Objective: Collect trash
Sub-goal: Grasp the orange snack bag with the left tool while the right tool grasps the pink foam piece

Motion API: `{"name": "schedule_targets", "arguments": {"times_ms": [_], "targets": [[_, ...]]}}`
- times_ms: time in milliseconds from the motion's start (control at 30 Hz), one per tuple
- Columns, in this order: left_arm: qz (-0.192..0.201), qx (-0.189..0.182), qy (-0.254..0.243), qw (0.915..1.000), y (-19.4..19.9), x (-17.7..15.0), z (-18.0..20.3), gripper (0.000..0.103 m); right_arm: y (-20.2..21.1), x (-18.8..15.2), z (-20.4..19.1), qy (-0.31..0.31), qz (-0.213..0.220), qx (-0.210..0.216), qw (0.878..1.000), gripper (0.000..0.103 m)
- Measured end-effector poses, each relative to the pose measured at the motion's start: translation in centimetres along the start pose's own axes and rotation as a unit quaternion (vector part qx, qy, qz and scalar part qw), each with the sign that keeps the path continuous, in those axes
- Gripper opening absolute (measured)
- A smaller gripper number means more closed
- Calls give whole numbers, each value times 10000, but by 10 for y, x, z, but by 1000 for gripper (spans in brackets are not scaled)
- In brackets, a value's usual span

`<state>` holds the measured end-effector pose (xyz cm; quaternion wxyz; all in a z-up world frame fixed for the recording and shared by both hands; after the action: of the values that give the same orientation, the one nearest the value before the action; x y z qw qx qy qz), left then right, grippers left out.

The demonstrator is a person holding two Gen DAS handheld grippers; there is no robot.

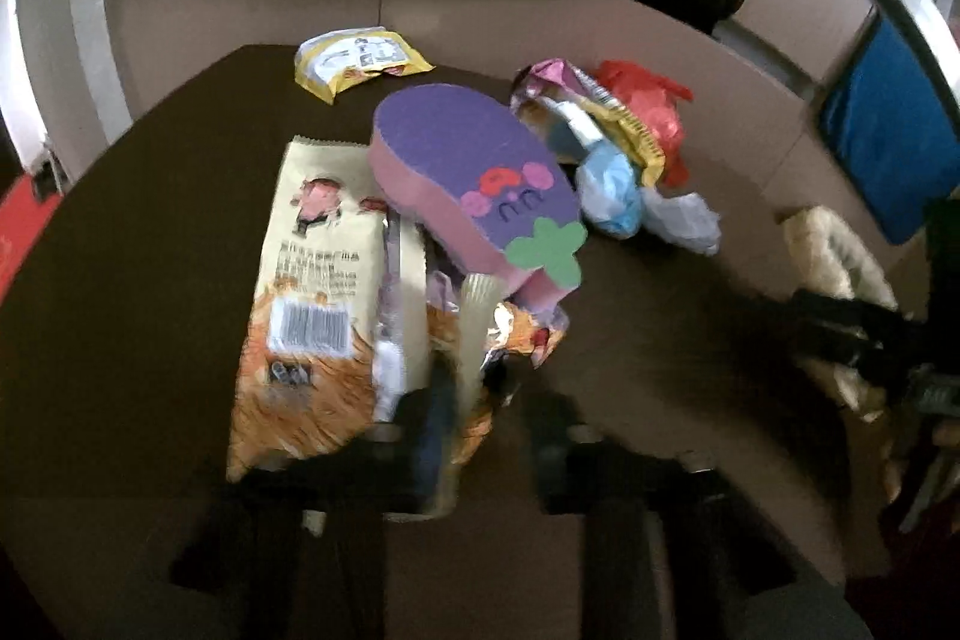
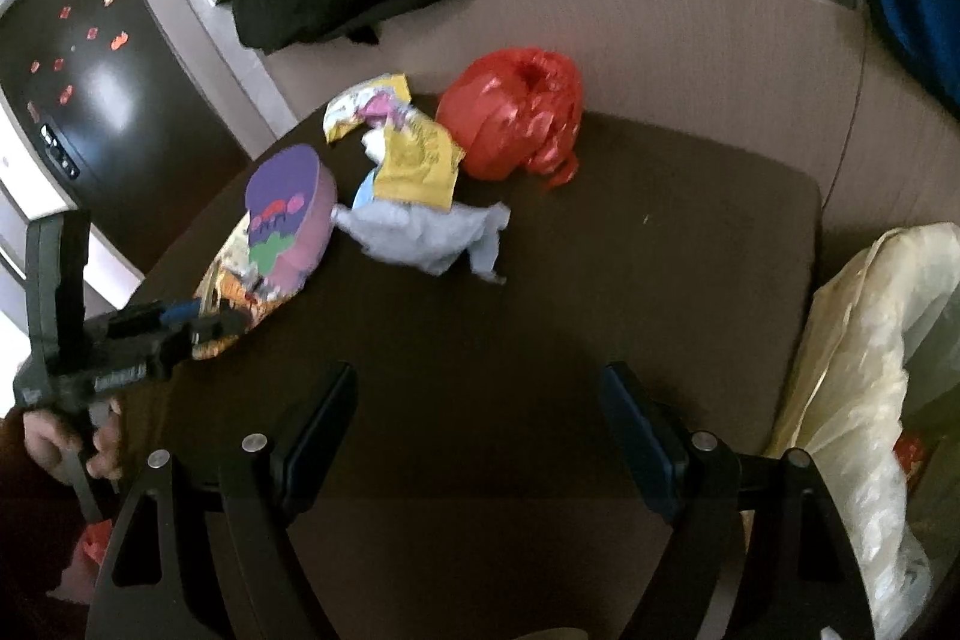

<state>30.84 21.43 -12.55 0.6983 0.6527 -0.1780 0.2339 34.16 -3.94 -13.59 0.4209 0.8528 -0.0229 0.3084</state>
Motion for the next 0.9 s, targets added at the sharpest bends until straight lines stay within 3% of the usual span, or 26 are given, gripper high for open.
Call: {"name": "schedule_targets", "arguments": {"times_ms": [367, 467, 600, 733, 833, 900], "targets": [[600, -553, -244, 9964, 62, -1, 26, 5, -14, -12, -8, 163, -304, -103, 9994, 82], [846, -752, -186, 9934, 80, 7, 30, 5, -18, -13, -13, 391, -451, -231, 9979, 86], [1139, -785, -255, 9901, 94, 12, 36, 5, -27, -15, -21, 644, -647, -355, 9952, 99], [1064, -640, -141, 9922, 85, 8, 30, 5, -37, -19, -33, 1115, -940, -722, 9867, 102], [917, -560, 59, 9942, 73, 2, 20, 5, -35, -20, -31, 1106, -908, -665, 9875, 102], [794, -542, 208, 9952, 66, -3, 13, 5, -31, -19, -29, 986, -825, -662, 9895, 96]]}}
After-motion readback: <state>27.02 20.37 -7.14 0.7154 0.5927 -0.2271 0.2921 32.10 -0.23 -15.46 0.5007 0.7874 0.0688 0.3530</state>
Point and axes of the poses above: each gripper's, at about its wrist camera, not at the fingertips, and y roughly against the way its jaws point, z to its right, x to its top, the point moved 2 cm from there along -y, roughly the way its jaws point, and after that the axes turned 10 degrees about x, right-handed, at the moved point
